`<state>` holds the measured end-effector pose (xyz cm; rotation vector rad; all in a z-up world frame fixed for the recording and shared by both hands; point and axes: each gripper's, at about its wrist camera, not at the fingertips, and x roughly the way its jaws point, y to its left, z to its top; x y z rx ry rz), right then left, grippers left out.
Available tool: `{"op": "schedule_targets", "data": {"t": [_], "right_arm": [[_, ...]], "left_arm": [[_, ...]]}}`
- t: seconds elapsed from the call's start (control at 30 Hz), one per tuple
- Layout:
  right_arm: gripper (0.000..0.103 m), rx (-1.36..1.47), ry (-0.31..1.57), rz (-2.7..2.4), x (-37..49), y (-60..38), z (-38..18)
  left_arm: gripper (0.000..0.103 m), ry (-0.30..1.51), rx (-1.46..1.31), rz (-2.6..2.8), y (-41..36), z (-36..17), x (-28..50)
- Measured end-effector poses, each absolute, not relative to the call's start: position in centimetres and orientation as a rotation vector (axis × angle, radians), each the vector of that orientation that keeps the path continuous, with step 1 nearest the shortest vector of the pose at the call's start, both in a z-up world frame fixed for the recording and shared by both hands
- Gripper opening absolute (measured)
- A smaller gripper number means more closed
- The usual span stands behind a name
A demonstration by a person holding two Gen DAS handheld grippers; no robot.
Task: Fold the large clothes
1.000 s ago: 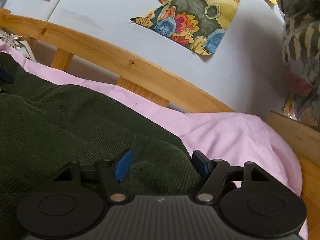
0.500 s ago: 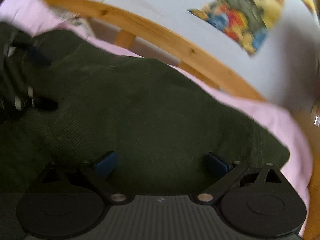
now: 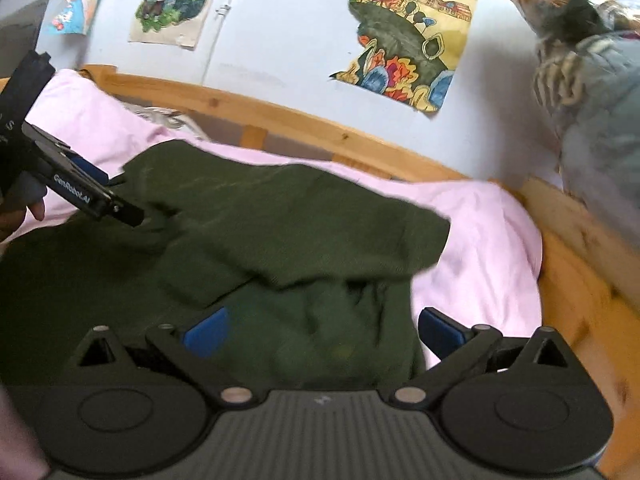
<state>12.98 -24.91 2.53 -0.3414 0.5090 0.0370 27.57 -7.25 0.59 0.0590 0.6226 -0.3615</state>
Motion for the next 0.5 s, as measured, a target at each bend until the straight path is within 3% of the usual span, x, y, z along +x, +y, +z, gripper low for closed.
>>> {"op": "schedule_targets", "data": {"t": [0.13, 0.37, 0.5], "right_arm": [[0.102, -0.360, 0.610, 0.143, 10.0, -23.0, 1.1], [0.102, -0.655, 0.833, 0.295, 7.9, -19.4, -3.5], [0.103, -0.657, 0.851, 0.260, 9.1, -19.0, -4.6]], "left_arm": [[0.102, 0.636, 0.111, -0.392, -6.6, 0.7, 21.9], [0.102, 0.677, 0.340, -0.544, -6.4, -1.9, 13.5], [0.102, 0.709, 0.422, -0.604, -6.8, -3.6, 11.6]]}}
